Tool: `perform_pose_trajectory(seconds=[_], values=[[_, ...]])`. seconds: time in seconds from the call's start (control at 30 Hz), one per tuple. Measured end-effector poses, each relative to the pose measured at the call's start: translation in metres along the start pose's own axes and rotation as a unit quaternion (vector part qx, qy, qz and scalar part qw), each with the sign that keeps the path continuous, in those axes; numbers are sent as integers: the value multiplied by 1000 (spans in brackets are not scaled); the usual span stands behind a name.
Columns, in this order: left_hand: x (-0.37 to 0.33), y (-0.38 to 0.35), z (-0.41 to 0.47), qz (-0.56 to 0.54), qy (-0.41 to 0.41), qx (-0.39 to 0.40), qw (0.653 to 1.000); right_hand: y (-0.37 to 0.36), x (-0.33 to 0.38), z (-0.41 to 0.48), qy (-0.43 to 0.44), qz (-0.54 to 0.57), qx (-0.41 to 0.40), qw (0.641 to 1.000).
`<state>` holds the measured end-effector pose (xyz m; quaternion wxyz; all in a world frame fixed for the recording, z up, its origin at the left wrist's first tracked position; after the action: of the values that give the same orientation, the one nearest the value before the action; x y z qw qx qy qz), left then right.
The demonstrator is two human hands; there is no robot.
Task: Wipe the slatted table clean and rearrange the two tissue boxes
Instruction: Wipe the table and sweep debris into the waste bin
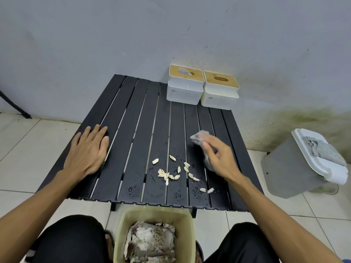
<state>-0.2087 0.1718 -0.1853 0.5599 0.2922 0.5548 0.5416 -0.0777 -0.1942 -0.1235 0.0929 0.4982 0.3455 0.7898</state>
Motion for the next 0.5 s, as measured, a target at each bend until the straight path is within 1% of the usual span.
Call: perform_pose_trajectory(seconds=[0.07,0.17,0.23,0.33,0.43,0.5], values=[[-1,1,0,0,-1,-1,1000,11,-18,5,-21,-44,-21,999],[-2,2,0,3,-4,-5,1000,13,-28,-10,-32,-99,-7,995],[-1,1,0,3,-5,-3,1000,5,-26,-30,-39,-115,-9,993],[-1,0,0,5,-7,-1,1000,-10,-10,-62,-72,-114,-48,990],[-1,0,1,7,-10,0,1000,-32,13,-86,-97,-87,-47,990],[0,0,1,9,-9,1,1000,-46,30,-98,-102,-49,-57,992]])
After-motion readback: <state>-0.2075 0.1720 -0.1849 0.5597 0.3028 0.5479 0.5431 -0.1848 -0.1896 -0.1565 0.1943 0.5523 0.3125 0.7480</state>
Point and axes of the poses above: each hand's wrist, its own z-axis towards the middle knuckle, its own y-axis out of the back of the hand, x = y × z, the point moved 5 cm from there along z, towards the middle knuckle, and after that the axes turned 9 degrees about -y, right-handed, at the moved point
